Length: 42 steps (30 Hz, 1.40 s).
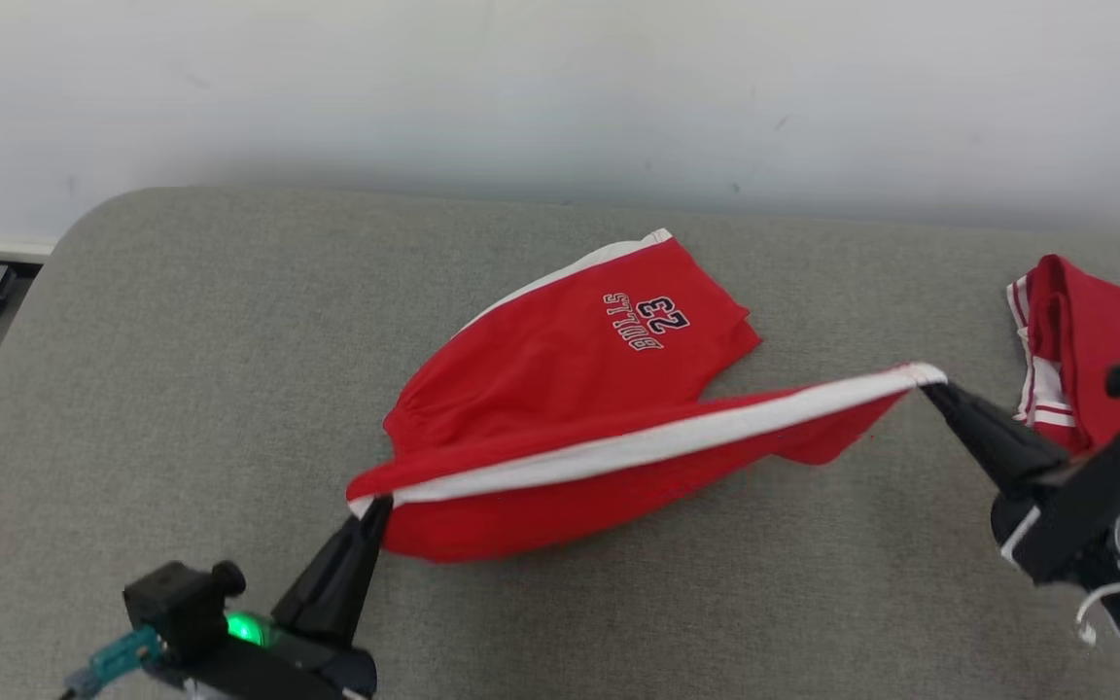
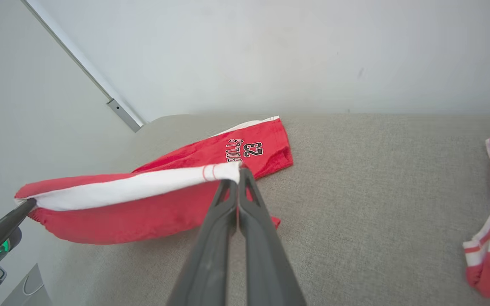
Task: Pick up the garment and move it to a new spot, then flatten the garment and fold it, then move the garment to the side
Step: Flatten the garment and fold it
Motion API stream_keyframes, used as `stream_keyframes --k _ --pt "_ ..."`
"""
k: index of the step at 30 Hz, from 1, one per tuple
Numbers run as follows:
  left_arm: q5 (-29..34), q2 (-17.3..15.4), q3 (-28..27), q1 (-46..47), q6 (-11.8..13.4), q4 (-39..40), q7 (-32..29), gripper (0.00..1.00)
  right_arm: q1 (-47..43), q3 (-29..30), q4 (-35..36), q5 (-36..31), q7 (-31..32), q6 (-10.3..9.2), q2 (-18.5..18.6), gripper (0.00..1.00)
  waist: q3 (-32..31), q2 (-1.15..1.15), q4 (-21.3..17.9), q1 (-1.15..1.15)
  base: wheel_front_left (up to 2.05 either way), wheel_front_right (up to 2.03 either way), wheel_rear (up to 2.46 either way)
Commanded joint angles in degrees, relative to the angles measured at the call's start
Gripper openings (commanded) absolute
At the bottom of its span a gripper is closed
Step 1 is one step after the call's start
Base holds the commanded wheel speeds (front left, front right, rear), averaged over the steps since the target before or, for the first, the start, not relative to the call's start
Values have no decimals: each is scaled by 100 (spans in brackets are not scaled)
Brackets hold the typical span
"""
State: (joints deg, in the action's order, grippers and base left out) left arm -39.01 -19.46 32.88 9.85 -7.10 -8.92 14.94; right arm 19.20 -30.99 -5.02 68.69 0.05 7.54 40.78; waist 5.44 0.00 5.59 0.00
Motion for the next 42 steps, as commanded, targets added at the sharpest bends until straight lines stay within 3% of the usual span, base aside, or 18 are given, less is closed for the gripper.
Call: stream_keyframes --k 1,13,27,42 --pt "-8 30 -74 192 -26 17 33 0 303 -1 -162 -128 72 -12 -43 0 134 0 94 0 0 0 0" --pt "-44 246 57 1647 -34 -738 33 0 2592 -528 -1834 -907 292 -12 -739 0 941 0 446 0 0 0 0" --pt "-387 706 263 3077 -36 -1744 33 0 4935 -1817 -4086 -1226 262 -12 -1622 0 1888 0 850 0 0 0 0" --pt "-468 971 414 3507 -36 -2076 33 0 5638 -2500 -5292 -1044 -179 -12 -1975 0 2254 0 1047 0 0 0 0"
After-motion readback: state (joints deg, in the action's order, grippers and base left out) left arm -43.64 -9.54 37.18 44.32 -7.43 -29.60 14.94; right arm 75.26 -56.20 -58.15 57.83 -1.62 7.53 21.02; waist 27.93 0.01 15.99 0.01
